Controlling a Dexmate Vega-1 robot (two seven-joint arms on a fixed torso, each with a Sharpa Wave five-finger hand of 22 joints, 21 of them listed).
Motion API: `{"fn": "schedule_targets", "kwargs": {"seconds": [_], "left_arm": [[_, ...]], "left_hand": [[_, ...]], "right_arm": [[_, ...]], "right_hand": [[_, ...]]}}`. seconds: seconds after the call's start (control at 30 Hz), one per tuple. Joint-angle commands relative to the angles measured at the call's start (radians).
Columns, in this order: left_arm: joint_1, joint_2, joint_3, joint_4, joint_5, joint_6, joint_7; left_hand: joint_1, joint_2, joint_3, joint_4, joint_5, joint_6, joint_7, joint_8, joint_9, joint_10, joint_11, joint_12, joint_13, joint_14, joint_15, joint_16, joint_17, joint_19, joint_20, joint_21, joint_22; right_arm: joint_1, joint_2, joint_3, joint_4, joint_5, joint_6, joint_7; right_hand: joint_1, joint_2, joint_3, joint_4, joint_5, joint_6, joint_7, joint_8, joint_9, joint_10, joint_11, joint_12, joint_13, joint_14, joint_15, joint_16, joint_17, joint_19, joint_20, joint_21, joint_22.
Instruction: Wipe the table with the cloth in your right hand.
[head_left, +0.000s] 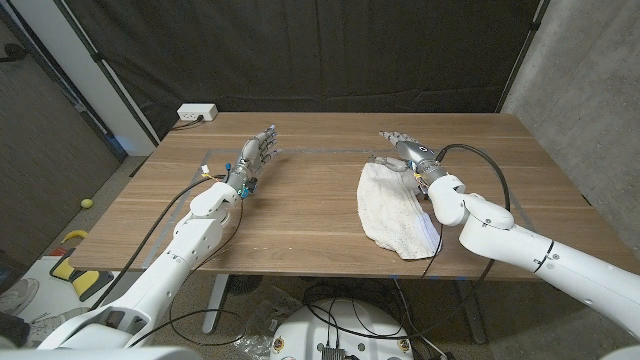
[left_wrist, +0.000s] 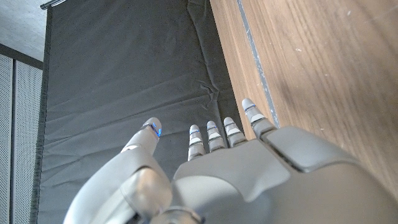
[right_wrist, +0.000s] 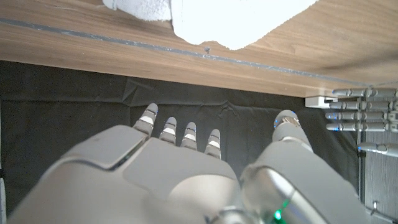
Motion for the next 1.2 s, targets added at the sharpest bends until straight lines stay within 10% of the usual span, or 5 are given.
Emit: {"fn": "schedule_targets", "kwargs": {"seconds": [0.03, 0.4, 0.73, 1.2], "left_arm": [[0.014, 0.008, -0.004, -0.014, -0.008, 0.004, -0.009], [0.016, 0.013, -0.001, -0.02, -0.009, 0.007, -0.015], [0.018, 0.014, -0.001, -0.025, -0.009, 0.009, -0.012], [0.001, 0.011, 0.004, -0.009, -0.006, 0.013, -0.018]], "left_hand": [[0.0, -0.007, -0.002, -0.001, 0.007, -0.004, 0.0, -0.001, 0.003, -0.004, -0.005, 0.005, 0.001, 0.003, 0.003, 0.004, 0.003, -0.003, 0.01, -0.001, 0.002], [-0.003, -0.006, -0.003, 0.001, 0.007, -0.003, 0.003, 0.001, 0.003, -0.009, -0.003, 0.005, 0.001, 0.0, 0.003, 0.004, 0.003, -0.005, 0.007, -0.002, 0.003], [-0.004, -0.005, -0.004, 0.002, 0.008, -0.004, 0.002, 0.001, 0.003, -0.01, -0.002, 0.006, 0.001, -0.001, 0.003, 0.004, 0.003, -0.007, 0.007, -0.002, 0.004], [-0.007, -0.005, -0.005, 0.004, 0.009, -0.004, 0.002, 0.002, 0.003, -0.014, -0.001, 0.007, 0.001, -0.003, 0.0, 0.005, 0.004, -0.008, 0.008, -0.002, 0.004]], "right_arm": [[0.056, -0.019, -0.09, -0.074, -0.074, -0.192, 0.174], [0.092, -0.032, -0.163, -0.086, -0.102, -0.262, 0.278], [0.132, -0.027, -0.217, -0.063, -0.134, -0.288, 0.347], [0.211, -0.009, -0.288, -0.024, -0.165, -0.311, 0.501]], "right_hand": [[-0.012, -0.005, -0.016, 0.012, 0.006, -0.083, 0.016, -0.006, 0.004, -0.08, 0.018, -0.003, 0.004, -0.072, 0.015, -0.001, 0.008, -0.057, 0.003, -0.026, 0.001], [-0.024, 0.016, -0.033, 0.028, 0.009, -0.204, 0.058, 0.0, 0.007, -0.207, 0.066, -0.001, 0.008, -0.178, 0.029, -0.001, 0.012, -0.159, 0.001, -0.044, 0.004], [-0.026, 0.027, -0.034, 0.032, 0.009, -0.184, 0.041, 0.015, 0.007, -0.224, 0.069, 0.004, 0.008, -0.2, 0.029, 0.001, 0.012, -0.198, -0.001, -0.048, 0.005], [0.01, 0.04, -0.028, 0.016, 0.019, -0.25, 0.093, 0.004, 0.007, -0.286, 0.091, 0.003, 0.01, -0.246, 0.04, 0.002, 0.009, -0.241, -0.001, -0.039, 0.008]]}}
